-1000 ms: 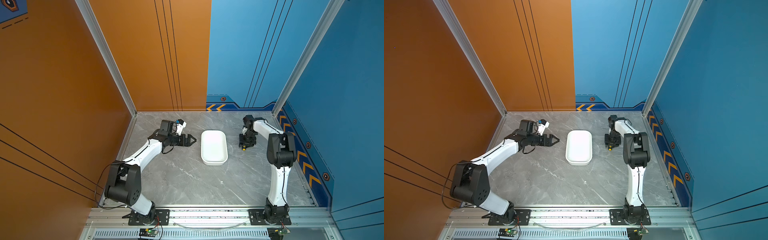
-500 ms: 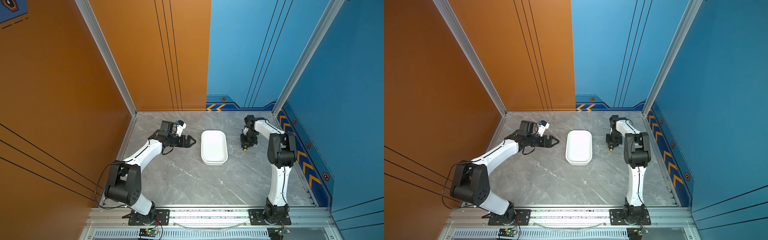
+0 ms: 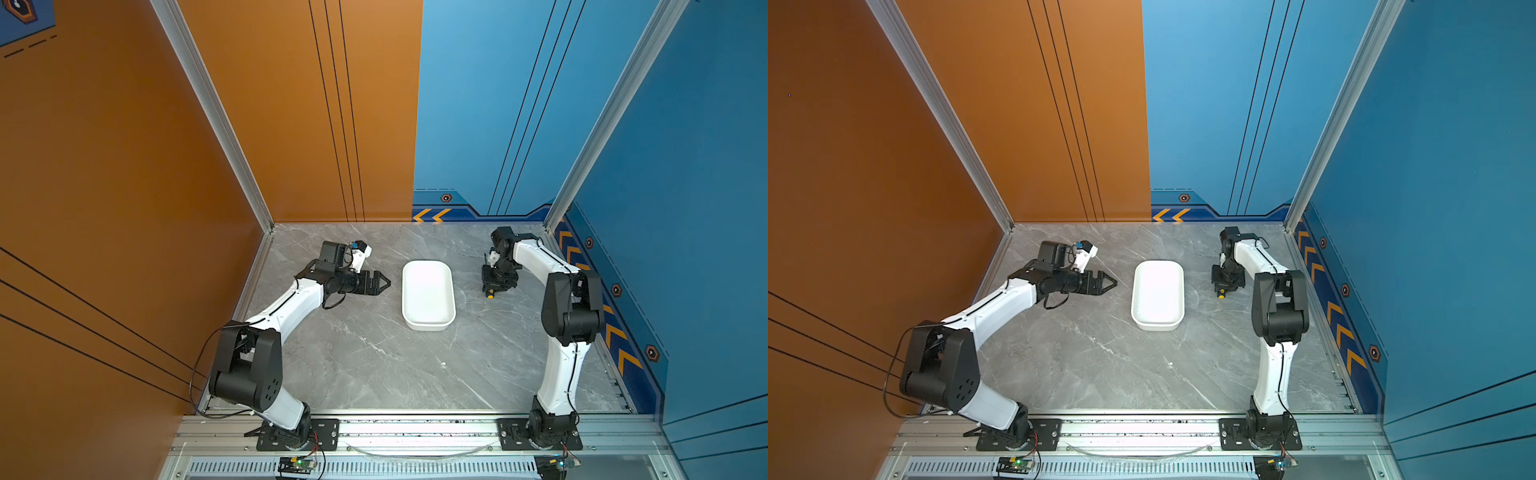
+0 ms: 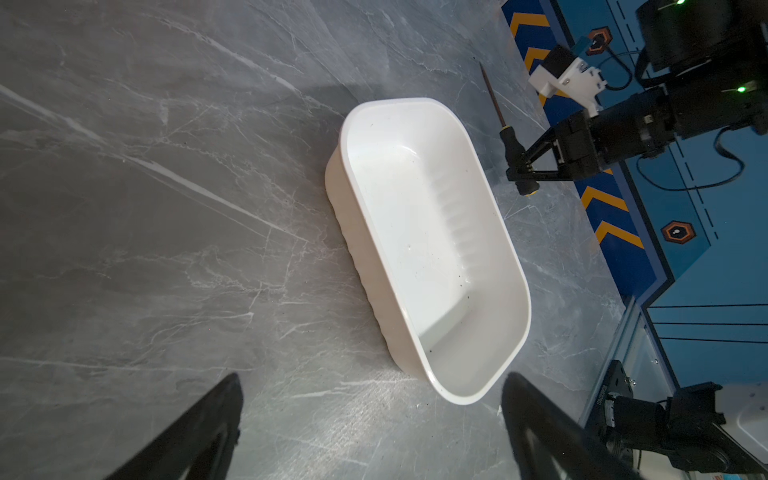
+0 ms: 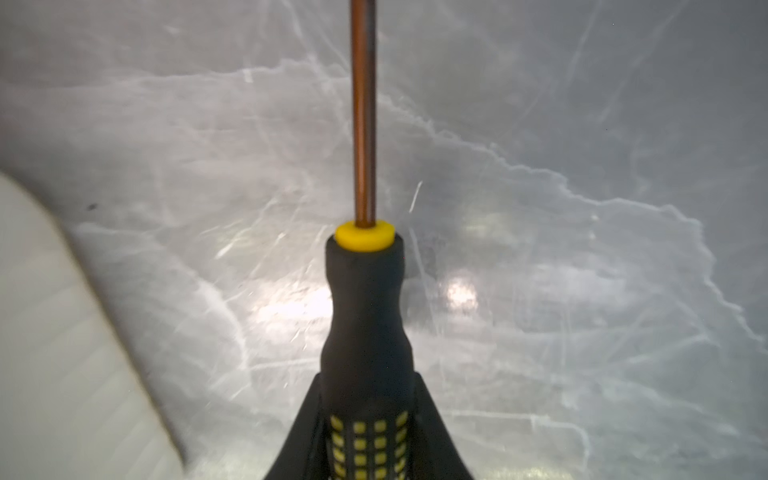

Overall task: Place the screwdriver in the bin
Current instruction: 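Lift the screwdriver with the right gripper and carry it over the white bin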

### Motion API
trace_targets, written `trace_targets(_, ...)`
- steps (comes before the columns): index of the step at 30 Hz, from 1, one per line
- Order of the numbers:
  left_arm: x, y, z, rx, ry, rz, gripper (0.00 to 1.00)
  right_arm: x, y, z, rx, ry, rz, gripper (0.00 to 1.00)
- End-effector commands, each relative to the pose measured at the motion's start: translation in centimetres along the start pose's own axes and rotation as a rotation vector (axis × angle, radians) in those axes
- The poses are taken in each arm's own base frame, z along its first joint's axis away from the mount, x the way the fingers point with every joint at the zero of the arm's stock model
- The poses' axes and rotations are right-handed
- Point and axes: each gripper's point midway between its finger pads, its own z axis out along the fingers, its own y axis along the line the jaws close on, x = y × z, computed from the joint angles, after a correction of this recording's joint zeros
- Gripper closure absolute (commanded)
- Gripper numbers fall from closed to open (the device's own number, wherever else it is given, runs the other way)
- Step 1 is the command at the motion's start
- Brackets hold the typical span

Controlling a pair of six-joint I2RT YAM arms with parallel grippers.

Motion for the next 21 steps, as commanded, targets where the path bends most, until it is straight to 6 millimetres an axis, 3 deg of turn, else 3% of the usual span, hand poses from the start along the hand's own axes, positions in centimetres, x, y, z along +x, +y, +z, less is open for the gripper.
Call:
trace_targets(1,0.7,0.5,0.1,-0.005,0.018,0.002,0.02,0.5,1.9,-4.9,-0.026,-0.089,-0.003,1.0)
trace_targets(6,0.5,0.1,0.2,0.015,0.012,0.001,0.02,2.4,5.2,-8.3,-0.034,-0.135,-0.079,1.0)
trace_targets(11,0.8,-0.1,0.6,0.035,0.011,0.002,0.02,4.9,10.4,-10.1,-0.091,-0.162,-0.144,1.0)
trace_targets(15,1.2,-0.1,0.8,0.036,0.015,0.001,0.02,6.4,13.6,-10.1,-0.118,-0.145,-0.185,1.0)
trace_targets(18,1.1,-0.2,0.7,0.035,0.011,0.003,0.02,7.3,14.7,-9.3,-0.111,-0.132,-0.161,1.0)
trace_targets(19,2.1,0.1,1.0,0.03,0.029,-0.009,0.02,7.8,15.3,-8.9,-0.124,-0.114,-0.159,1.0)
trace_targets(21,2.3,0.2,1.0,0.028,0.03,-0.01,0.02,8.5,15.9,-8.1,-0.117,-0.097,-0.143,1.0)
